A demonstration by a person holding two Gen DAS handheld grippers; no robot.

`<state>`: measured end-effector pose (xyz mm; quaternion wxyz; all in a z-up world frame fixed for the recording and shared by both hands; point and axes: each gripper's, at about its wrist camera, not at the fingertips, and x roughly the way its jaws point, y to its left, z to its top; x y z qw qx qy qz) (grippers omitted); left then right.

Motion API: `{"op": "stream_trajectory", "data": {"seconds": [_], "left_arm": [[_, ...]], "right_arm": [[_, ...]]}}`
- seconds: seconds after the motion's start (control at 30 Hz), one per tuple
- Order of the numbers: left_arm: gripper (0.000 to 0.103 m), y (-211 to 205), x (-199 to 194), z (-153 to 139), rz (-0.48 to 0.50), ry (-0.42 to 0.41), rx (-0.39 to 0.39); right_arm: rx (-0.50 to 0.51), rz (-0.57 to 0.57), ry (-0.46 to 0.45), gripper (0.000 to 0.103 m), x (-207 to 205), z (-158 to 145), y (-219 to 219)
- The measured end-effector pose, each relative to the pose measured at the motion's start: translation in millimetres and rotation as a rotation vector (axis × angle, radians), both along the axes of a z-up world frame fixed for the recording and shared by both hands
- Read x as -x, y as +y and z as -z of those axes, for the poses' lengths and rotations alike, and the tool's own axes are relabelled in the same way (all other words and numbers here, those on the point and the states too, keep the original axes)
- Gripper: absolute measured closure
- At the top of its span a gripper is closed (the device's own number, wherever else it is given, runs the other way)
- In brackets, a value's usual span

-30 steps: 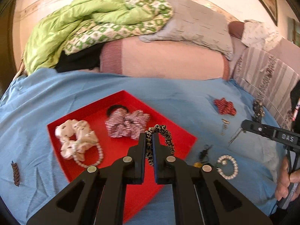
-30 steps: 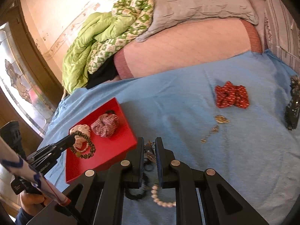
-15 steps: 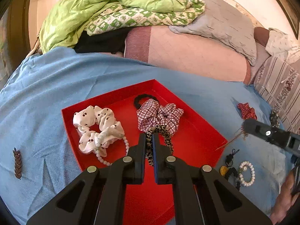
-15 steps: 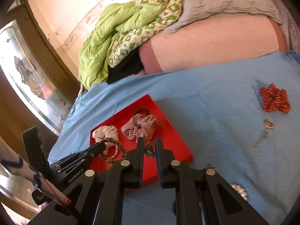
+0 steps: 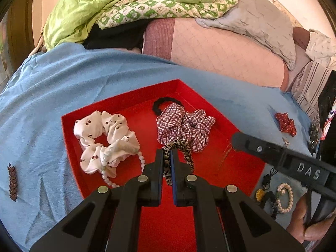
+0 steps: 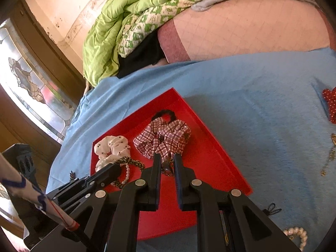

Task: Organize jewelry
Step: 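Drop the leopard hair tie into the red tray with the left tool while the right drops a gold brooch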

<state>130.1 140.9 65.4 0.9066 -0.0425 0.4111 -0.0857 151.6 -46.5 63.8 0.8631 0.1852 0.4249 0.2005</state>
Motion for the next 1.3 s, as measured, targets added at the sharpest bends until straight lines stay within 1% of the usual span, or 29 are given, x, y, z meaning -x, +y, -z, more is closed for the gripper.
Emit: {"op": "stream_trajectory", "data": {"seconds": [0.23,0.57,0.83,1.3], "left_arm": [[0.097,-6.0,-6.8,7.2,-0.004,0.023,-0.013],[0.097,1.0,-6.8,10.7,-0.028,0.034,-0.031],[0.097,2.1,-7.9,14.6,-0.038,0.053,-0.044],[0.096,1.8,-7.4,14.5,-0.046,0.05,-0.063]], "right_arm": [[0.01,0.016,0.029,0.09,-5.8,12.3,-4.7],[0.029,0.032,0.051,0.09,-12.0,22.3,-7.9],[0.051,0.032,0.062,0.09,-13.7,27.0,-6.4],[0.063,0.03,0.066,0.088,-13.9,27.1,-7.0]]}}
